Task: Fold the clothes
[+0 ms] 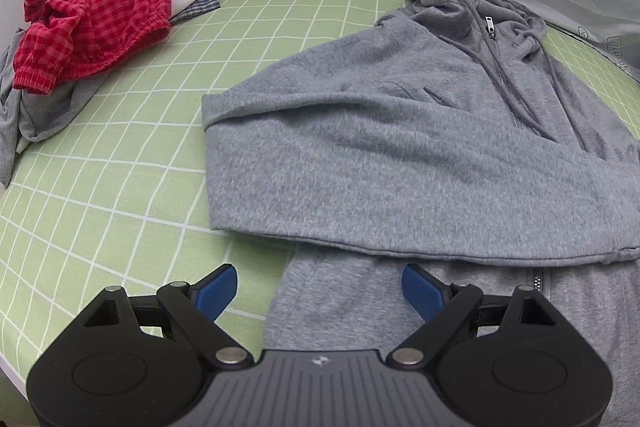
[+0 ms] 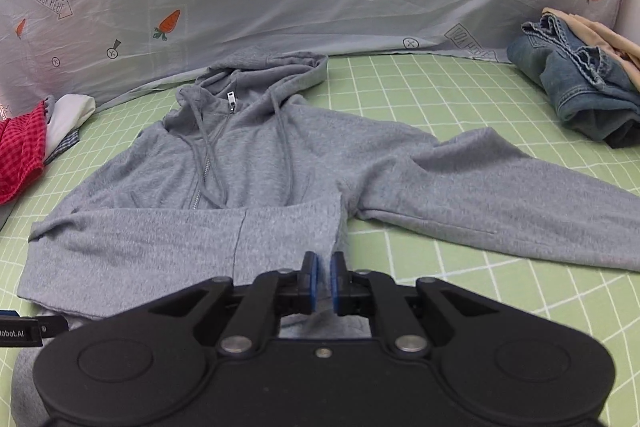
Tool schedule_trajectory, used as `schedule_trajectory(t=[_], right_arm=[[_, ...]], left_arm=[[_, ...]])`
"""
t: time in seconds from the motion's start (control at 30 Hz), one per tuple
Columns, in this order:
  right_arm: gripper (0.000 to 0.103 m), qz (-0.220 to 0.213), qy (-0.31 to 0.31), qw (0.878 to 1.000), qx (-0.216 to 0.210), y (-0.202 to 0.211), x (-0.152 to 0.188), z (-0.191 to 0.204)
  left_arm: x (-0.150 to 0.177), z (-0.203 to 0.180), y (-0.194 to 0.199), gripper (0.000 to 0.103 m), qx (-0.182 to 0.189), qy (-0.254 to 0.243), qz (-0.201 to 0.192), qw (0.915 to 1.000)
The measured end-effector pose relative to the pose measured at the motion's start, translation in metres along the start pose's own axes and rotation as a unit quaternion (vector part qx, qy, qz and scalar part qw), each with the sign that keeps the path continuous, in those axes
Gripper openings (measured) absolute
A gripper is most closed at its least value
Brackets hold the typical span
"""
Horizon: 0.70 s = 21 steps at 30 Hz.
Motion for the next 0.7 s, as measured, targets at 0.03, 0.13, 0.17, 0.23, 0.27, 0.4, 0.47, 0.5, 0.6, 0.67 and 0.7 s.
schedule_trajectory(t=[0.03, 0.13, 0.17, 0.23, 0.27, 0.4, 0.47, 0.5, 0.6, 0.67, 0.7], right_arm=[[0.011, 0.003, 0.004, 1.000, -0.005, -0.002, 0.002, -0.003], [0.033, 0.012, 0.005, 1.000, -0.018, -0.010, 0.006, -0.006], [0.035, 0.013, 0.004, 1.000, -0.022, -0.013, 0.006, -0.006], [0.030, 0.013, 0.005, 1.000, -0.028, -0.016, 0.004, -0.003], [0.018, 0.011, 0.011, 0.999, -0.032, -0.017, 0.002, 0.000], [0.004, -0.023, 0.043, 0.998, -0.041, -0.006, -0.014, 0.013], [0.004, -0.050, 0.045, 0.996, -0.050, 0.006, -0.029, 0.016], [0.003, -0.063, 0.043, 0.996, -0.053, 0.011, -0.036, 0.016], [0.003, -0.090, 0.031, 0.995, -0.039, 0.018, -0.057, 0.004], [0.003, -0.100, 0.019, 0.995, -0.019, 0.015, -0.069, -0.014], [0.003, -0.104, 0.013, 0.994, -0.008, 0.013, -0.073, -0.023]], left_arm=[[0.001, -0.002, -0.001, 0.090, -0.005, 0.002, 0.002, 1.0000], [0.004, -0.004, -0.007, 0.091, -0.020, 0.004, 0.008, 0.9998], [0.005, -0.004, -0.008, 0.093, -0.022, 0.008, 0.009, 0.9997], [0.006, -0.001, -0.009, 0.097, -0.023, 0.018, 0.012, 0.9995], [0.006, 0.000, -0.011, 0.098, -0.020, 0.022, 0.015, 0.9994], [0.004, 0.003, -0.015, 0.103, -0.014, 0.025, 0.031, 0.9991], [0.004, 0.004, -0.017, 0.103, -0.008, 0.033, 0.038, 0.9987], [0.004, 0.005, -0.019, 0.103, -0.005, 0.037, 0.042, 0.9984], [0.004, 0.006, -0.021, 0.103, 0.001, 0.042, 0.051, 0.9978], [0.004, 0.006, -0.022, 0.103, 0.000, 0.036, 0.052, 0.9980], [0.004, 0.005, -0.022, 0.103, 0.000, 0.033, 0.051, 0.9981]])
Point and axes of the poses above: each gripper's, at about its wrist camera, not at the fingertips, and y roughly against the way its jaws point, z to its left, x to its underside, the point moved 10 cm from there along -y, roughly the way its jaws point, and after that the axes turned 15 degrees about -y, right-handed, at the moved point
